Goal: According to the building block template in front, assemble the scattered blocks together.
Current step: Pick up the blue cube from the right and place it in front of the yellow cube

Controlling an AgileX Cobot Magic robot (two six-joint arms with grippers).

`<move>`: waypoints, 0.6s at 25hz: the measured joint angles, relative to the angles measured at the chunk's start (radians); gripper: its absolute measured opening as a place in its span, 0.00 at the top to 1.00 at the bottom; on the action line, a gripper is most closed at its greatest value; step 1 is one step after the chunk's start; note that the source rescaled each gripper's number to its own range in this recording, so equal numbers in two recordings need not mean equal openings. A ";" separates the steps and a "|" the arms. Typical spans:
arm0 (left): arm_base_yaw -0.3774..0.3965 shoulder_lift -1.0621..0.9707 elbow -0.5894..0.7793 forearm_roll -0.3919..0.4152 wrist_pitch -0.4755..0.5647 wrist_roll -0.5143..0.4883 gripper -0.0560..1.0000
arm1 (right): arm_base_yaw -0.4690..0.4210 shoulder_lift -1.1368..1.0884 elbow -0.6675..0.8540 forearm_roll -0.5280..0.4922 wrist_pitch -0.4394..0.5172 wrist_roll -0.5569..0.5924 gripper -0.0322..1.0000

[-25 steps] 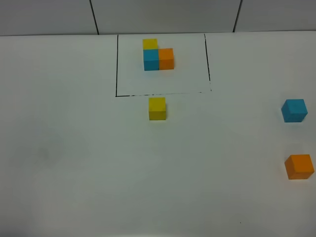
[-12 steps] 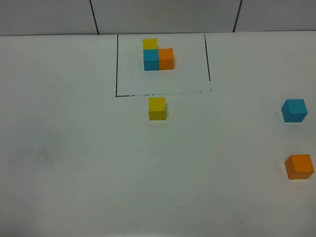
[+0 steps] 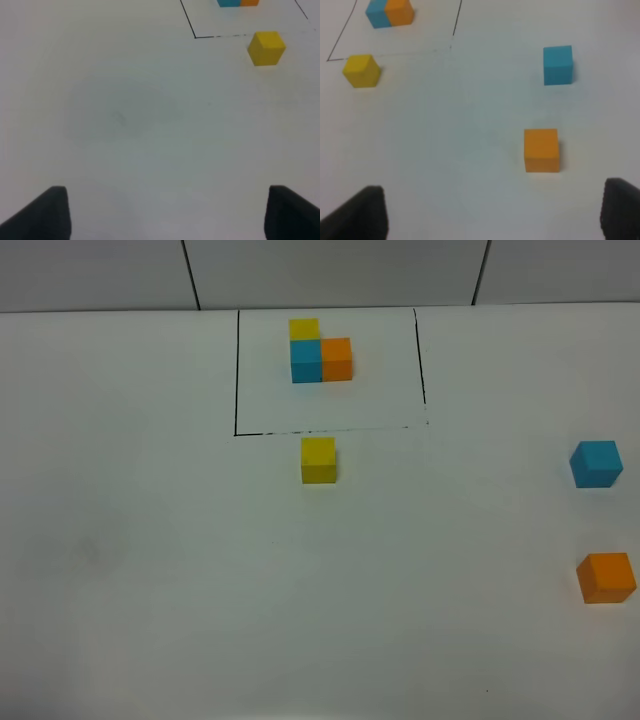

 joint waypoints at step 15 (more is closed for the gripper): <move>0.000 0.000 0.000 0.000 0.000 0.000 0.32 | 0.000 0.073 -0.028 0.068 -0.015 0.094 0.25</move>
